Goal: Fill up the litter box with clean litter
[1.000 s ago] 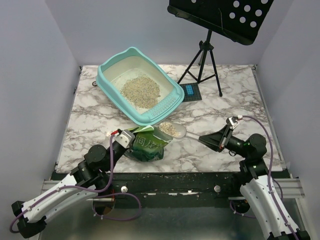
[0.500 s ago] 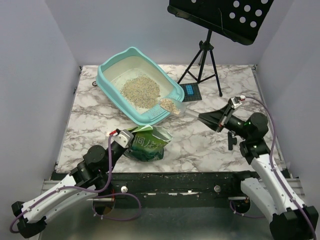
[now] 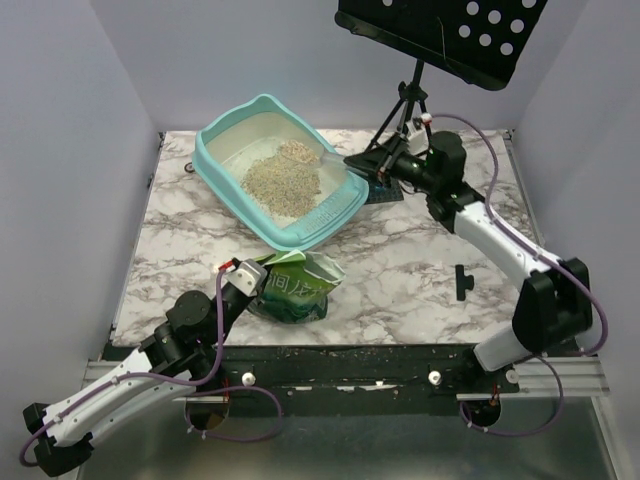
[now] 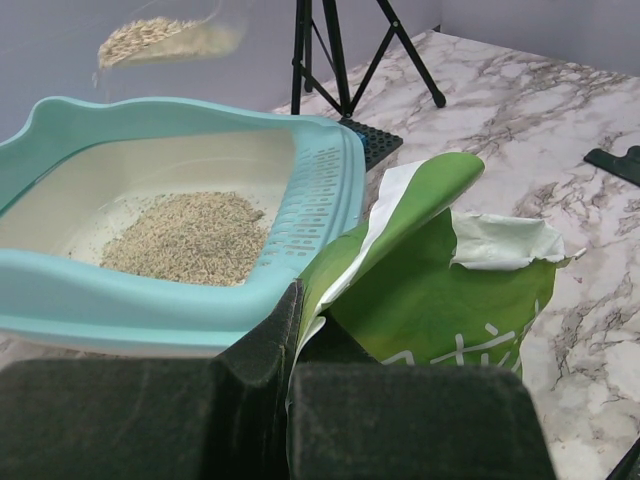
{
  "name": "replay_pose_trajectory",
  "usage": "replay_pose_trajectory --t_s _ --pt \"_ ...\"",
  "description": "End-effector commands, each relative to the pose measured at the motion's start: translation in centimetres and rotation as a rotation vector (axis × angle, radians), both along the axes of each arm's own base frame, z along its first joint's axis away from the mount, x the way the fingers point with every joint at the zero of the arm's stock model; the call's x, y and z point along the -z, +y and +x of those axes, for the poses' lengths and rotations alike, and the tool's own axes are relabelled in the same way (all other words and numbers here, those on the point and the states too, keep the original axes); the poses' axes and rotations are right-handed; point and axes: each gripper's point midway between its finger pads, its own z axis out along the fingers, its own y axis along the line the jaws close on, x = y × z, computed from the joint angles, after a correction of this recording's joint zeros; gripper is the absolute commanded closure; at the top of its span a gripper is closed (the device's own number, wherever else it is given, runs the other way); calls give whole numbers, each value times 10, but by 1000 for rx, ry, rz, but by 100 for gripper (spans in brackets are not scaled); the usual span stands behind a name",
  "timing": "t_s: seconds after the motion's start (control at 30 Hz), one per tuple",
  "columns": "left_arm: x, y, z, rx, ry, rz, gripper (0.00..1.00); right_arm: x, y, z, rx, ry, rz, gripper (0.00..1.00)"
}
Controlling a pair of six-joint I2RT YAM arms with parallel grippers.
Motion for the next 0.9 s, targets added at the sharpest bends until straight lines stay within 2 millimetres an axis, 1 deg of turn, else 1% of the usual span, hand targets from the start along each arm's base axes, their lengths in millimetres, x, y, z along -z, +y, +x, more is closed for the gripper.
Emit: replay_pose_trajectory --t_s 0.0,0.07,0.13,0.17,0.33,0.37,0.47,0.53,0.57,0.7,0.77,0.87 --pt "-16 10 3 -46 -24 -42 100 46 19 52 54 6 -299 99" --pt "-16 10 3 -49 -23 -44 100 71 19 63 41 56 -421 99" --pt "-15 10 4 -54 -21 -39 100 88 20 70 19 65 -533 99" --pt "-15 10 4 -56 -21 -39 100 95 16 75 33 60 -605 99" --pt "-12 9 6 -58 -14 -24 100 113 7 77 -10 -5 -910 99" --pt "-12 8 6 -56 -13 -22 100 113 7 75 -26 -19 -957 99" --pt "-11 8 7 -56 -12 -17 100 108 10 69 -86 -63 -1030 99" --pt "-10 8 7 -56 -11 -16 100 100 11 65 -95 -106 -1074 99" --pt "-10 8 7 -56 -10 -15 100 94 14 61 -107 -138 -1094 99" --pt "-9 7 7 -59 -5 -14 100 69 12 49 -110 -209 -1155 99" --pt "-9 8 8 -64 -3 -11 100 59 2 42 -76 -235 -1209 99" --pt "-9 8 9 -65 -2 -10 100 41 -11 26 -41 -281 -1255 99"
